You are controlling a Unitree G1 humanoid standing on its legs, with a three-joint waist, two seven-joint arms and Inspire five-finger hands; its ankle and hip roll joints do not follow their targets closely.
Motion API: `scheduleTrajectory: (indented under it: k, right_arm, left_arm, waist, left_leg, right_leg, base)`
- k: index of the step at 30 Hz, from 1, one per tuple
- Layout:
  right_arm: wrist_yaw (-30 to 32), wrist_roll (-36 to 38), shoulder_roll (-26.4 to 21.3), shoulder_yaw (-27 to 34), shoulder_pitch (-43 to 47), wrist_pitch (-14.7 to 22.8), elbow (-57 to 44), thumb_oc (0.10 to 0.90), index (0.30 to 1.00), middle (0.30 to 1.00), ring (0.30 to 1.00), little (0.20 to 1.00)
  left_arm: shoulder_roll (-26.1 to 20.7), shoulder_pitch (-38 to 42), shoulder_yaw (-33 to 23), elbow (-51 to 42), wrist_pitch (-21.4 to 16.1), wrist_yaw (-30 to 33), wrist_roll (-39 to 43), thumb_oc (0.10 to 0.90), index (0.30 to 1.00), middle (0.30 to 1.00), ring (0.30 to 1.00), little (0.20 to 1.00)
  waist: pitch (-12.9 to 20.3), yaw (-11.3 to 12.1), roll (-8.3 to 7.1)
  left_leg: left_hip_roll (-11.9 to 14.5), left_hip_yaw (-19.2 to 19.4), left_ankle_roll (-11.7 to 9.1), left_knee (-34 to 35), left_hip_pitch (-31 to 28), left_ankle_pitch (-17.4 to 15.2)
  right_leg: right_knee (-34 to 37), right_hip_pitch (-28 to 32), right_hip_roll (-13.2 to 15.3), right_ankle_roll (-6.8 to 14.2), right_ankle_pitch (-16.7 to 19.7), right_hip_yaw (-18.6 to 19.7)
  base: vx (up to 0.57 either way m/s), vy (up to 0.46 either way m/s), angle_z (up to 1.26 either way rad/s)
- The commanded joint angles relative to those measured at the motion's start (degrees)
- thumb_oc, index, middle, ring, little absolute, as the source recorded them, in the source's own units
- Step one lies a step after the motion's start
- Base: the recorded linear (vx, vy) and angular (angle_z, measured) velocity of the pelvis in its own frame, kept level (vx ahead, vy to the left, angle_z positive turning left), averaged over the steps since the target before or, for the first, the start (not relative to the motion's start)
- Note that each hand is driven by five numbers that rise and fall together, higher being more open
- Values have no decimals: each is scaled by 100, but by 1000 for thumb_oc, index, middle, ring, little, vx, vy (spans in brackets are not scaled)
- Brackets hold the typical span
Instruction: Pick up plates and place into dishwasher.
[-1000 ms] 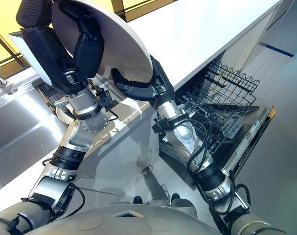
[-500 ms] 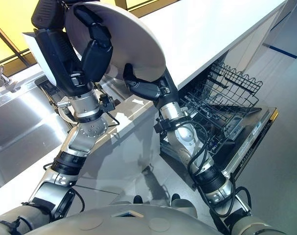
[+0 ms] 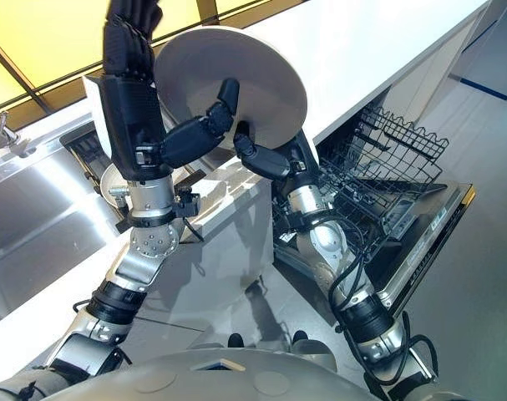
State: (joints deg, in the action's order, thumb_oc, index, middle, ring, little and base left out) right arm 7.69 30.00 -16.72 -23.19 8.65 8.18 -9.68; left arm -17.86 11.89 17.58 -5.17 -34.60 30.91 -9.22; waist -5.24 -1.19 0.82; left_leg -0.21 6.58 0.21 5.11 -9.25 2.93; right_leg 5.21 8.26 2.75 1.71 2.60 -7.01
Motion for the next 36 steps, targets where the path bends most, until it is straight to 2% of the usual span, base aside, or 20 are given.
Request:
scheduleTrajectory:
  k: [1,5,11,15,21,30,31,32,33,34,36]
  right_arm:
    - [-343,-465,312,634,484,1030,-512,100,300,300,300,200]
    - [-49,-844,70,1058,406,1172,-289,100,300,300,300,200]
    - [789,-1043,-441,2050,348,1411,164,100,300,300,300,200]
    - [1383,-1265,-769,2719,413,1618,511,100,300,300,300,200]
    - [1887,-1543,-1370,3309,708,1499,1160,100,300,300,300,200]
    - [2140,-2091,-2401,3662,1020,810,2529,100,300,300,300,200]
    - [2226,-2439,-2612,3712,1007,503,2851,100,300,300,300,200]
    - [2224,-2471,-2660,3719,1007,488,2940,100,300,300,300,200]
    - [2208,-2738,-2893,3746,1009,103,3341,100,300,300,300,200]
    - [2135,-2874,-3007,3778,998,-99,3525,100,300,300,300,200]
    - [2087,-3078,-3144,3783,943,-247,3856,100,300,300,300,200]
  left_arm:
    - [-188,315,-297,428,-223,-213,340,800,900,900,900,900]
    - [-378,137,-731,646,-163,-304,290,800,900,900,900,900]
    - [-862,-108,-1380,994,112,-808,521,800,900,900,900,900]
    - [-1156,-273,-1729,1238,338,-1436,946,800,900,900,900,900]
    - [-1454,-386,-2001,1553,588,-2334,1597,800,900,900,900,900]
    - [-1777,-338,-2252,1992,906,-2636,1963,800,900,900,900,900]
    - [-1819,-339,-2301,1990,968,-2681,1999,800,900,900,900,900]
    - [-1826,-336,-2306,1989,978,-2692,2008,800,900,900,900,900]
    - [-1882,-339,-2340,1983,1001,-2705,2021,800,900,900,900,900]
    - [-1920,-341,-2383,1953,1041,-2706,2061,800,900,900,900,900]
    - [-1944,-368,-2445,1909,1106,-2760,2158,800,900,900,900,900]
  waist:
    - [386,43,11]
    - [413,56,30]
    - [420,60,52]
    - [413,88,54]
    - [396,143,25]
    - [355,205,-37]
    - [329,230,-55]
    - [324,233,-57]
    - [294,261,-72]
    - [278,272,-80]
    - [259,294,-89]
  left_leg:
    - [-468,-325,334,-11,-69,-683]
    - [-455,-333,325,-11,-66,-681]
    - [-425,-328,318,-11,-80,-687]
    - [-408,-319,319,-11,-65,-654]
    - [-392,-334,313,-11,-95,-667]
    - [-368,-343,304,-44,-140,-674]
    - [-369,-367,314,-81,-138,-681]
    - [-370,-371,316,-87,-138,-682]
    - [-366,-393,321,-110,-135,-687]
    - [-365,-407,323,-132,-131,-689]
    - [-363,-451,322,-135,-164,-721]
  right_leg:
    - [-514,-132,-328,36,-729,-22]
    - [-476,-118,-316,52,-699,-32]
    - [-451,-89,-309,73,-686,-55]
    - [-468,-101,-307,79,-661,-63]
    - [-526,-79,-317,98,-700,-55]
    - [-776,-83,-326,96,-783,-82]
    - [-888,-103,-319,94,-814,-106]
    - [-910,-108,-318,93,-823,-112]
    - [-1004,-124,-314,87,-855,-153]
    - [-1055,-134,-312,84,-867,-172]
    - [-1112,-115,-312,76,-944,-204]
  base:
    - [0,0,0]
    - [0,0,0]
    - [3,1,1]
    - [0,-6,2]
    - [11,-5,0]
    - [39,-17,3]
    - [49,-29,2]
    - [75,-49,3]
    - [63,-42,4]
    - [87,-57,9]
    - [95,-39,13]
